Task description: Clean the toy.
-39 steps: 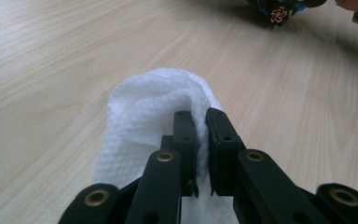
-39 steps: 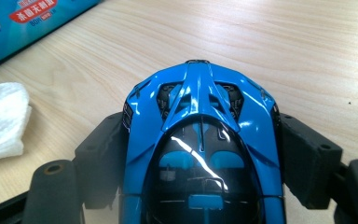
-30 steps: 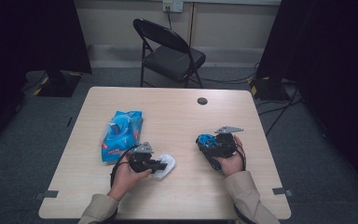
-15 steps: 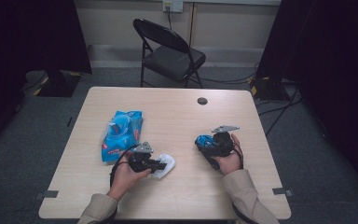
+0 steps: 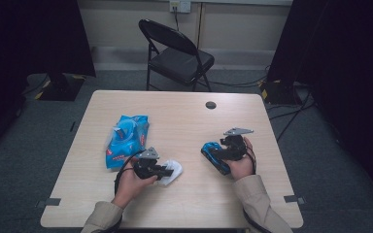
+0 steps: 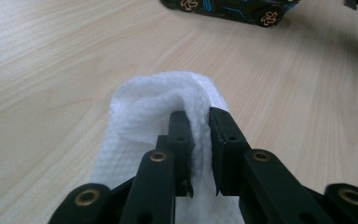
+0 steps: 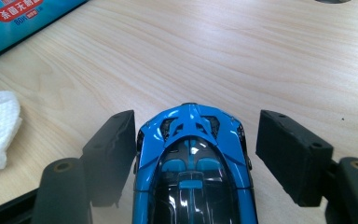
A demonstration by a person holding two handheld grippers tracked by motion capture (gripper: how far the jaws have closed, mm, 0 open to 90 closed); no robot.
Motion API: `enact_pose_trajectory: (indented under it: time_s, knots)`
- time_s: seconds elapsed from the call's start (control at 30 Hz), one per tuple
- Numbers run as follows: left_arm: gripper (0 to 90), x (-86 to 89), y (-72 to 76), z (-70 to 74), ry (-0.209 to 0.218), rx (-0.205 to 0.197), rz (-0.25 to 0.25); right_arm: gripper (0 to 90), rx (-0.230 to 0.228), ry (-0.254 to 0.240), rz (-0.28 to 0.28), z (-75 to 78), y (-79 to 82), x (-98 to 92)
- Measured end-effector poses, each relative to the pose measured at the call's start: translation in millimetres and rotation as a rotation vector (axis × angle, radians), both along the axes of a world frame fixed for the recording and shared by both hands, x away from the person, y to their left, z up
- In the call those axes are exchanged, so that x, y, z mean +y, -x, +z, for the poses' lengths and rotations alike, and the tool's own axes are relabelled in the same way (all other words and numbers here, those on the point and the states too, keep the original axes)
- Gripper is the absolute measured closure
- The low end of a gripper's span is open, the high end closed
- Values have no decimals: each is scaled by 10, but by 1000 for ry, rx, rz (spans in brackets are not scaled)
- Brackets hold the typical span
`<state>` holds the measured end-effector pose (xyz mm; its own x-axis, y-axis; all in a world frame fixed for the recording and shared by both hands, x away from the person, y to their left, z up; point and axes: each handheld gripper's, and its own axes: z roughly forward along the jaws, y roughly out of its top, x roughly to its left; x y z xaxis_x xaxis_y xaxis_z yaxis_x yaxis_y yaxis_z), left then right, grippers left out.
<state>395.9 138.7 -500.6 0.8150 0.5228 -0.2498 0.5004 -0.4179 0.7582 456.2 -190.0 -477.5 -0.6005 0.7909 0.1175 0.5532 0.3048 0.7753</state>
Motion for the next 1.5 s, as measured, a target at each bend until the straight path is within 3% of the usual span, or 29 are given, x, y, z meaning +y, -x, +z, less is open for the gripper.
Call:
enact_pose_trajectory:
  time_s: [0.07, 0.13, 0.23, 0.27, 0.3, 0.43, 0.57, 0.6, 0.73, 0.97, 1.5]
  knots:
    - [750, 2, 0, -1, 1, 0, 6, 257, 2, -3, 0, 3, 14, -3]
    - [660, 11, -4, 15, -9, -32, 20, 248, -4, -7, 2, 14, 32, -11]
    - [506, 13, -4, 34, -1, -34, 35, 223, -7, -4, 7, 33, 59, -22]
    - [506, 11, -1, 51, -8, -45, 43, 210, -11, 1, 6, 39, 70, -27]
    - [420, 11, 6, 80, -20, -53, 50, 180, -14, 2, 6, 57, 107, -54]
    - [314, 15, 30, 173, -28, -79, 65, 141, -15, -9, 18, 85, 182, -130]
    - [293, 17, 65, 244, -25, -90, 60, 129, -9, -26, 36, 95, 239, -187]
    - [275, 22, 90, 276, -39, -94, 57, 128, -21, -9, 38, 108, 304, -221]
    - [209, 56, 139, 312, -56, -95, 63, 103, -44, -18, 52, 131, 424, -295]
    - [196, 143, 247, 394, -54, -107, 57, 100, -53, -25, 62, 139, 597, -380]
    - [173, 309, 420, 339, -39, -94, 64, 100, -86, 5, 70, 180, 883, -586]
